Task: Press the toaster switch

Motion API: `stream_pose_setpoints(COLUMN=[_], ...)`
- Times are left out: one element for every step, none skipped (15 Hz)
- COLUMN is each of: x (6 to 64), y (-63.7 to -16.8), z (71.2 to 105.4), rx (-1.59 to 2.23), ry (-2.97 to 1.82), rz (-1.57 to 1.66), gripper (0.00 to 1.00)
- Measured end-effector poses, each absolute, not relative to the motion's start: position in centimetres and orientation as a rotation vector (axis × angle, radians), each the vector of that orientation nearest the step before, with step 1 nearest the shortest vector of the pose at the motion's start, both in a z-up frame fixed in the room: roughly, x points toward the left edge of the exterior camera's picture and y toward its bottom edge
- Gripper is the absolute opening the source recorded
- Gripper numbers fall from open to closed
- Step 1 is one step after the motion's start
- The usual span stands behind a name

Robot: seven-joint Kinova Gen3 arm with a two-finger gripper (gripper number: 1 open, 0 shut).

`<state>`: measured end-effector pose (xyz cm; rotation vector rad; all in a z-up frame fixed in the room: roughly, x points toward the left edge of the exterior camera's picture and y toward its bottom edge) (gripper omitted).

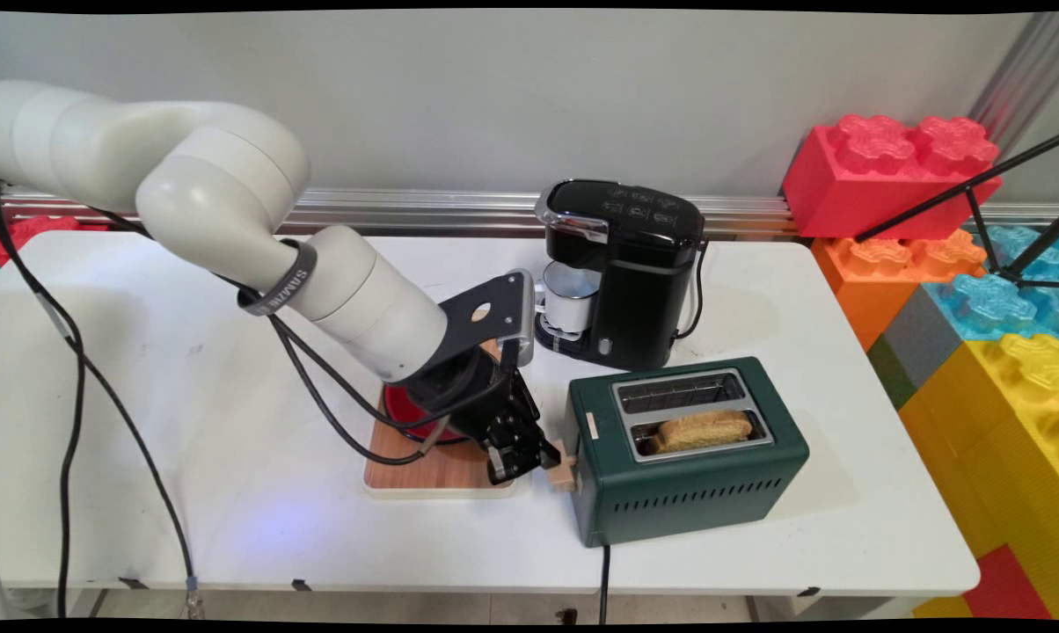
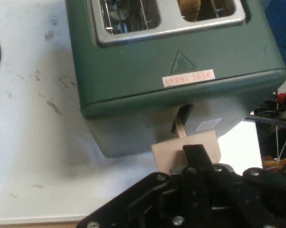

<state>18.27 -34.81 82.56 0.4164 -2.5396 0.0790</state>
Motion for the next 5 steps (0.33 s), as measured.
stream_pose_setpoints(x=[18.29, 18.30, 18.34, 18.36, 18.40], y=[-34.76, -34.73, -34.68, -34.65, -34.65], z=[82.44, 82.34, 82.25, 82.16, 82.09], rx=[0.417, 0.418, 0.420, 0.420, 0.421], ry=[-2.540, -2.541, -2.541, -2.541, -2.541], rz=[0.078, 0.077, 0.077, 0.076, 0.076], gripper=[0.00, 0.00, 0.00, 0.00, 0.00])
